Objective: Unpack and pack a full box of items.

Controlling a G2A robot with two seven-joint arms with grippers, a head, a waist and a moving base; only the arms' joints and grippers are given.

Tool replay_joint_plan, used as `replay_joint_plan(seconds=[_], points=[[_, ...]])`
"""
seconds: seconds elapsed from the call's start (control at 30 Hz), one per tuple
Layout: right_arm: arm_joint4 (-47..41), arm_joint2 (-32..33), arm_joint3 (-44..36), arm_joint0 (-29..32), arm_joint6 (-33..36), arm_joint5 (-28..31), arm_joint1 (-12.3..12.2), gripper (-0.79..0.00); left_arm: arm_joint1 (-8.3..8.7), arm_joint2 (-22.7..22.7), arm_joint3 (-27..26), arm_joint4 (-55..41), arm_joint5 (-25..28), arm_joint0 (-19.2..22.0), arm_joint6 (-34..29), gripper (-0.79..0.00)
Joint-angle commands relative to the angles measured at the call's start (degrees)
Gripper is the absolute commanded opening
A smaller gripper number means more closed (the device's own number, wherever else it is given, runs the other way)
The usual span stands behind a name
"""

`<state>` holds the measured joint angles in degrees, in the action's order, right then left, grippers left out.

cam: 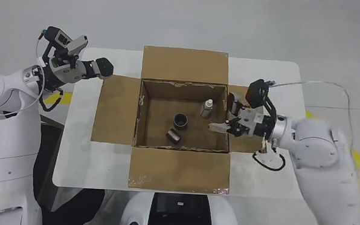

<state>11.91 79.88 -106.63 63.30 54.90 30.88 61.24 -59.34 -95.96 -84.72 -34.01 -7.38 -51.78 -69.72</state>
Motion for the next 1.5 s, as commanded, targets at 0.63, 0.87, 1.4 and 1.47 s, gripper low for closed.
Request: replay_joint_plan(seconds=[0.63, 0.87, 1.4, 1.47], points=[[-42.27, 15.02, 27.92, -0.78, 17.95, 0.56, -4.2, 0.0, 0.0, 0.0, 0.0, 0.0, 0.0, 0.0, 0.0, 0.0], [-40.05, 17.15, 35.05, 0.02, 17.86, 0.64, -5.39, 0.0, 0.0, 0.0, 0.0, 0.0, 0.0, 0.0, 0.0, 0.0], [-42.65, 8.23, 38.68, -0.63, 20.04, -1.53, -5.71, 0.0, 0.0, 0.0, 0.0, 0.0, 0.0, 0.0, 0.0, 0.0], [-43.28, 7.62, 37.3, -0.04, 19.92, -1.41, -5.92, 0.0, 0.0, 0.0, 0.0, 0.0, 0.0, 0.0, 0.0, 0.0]])
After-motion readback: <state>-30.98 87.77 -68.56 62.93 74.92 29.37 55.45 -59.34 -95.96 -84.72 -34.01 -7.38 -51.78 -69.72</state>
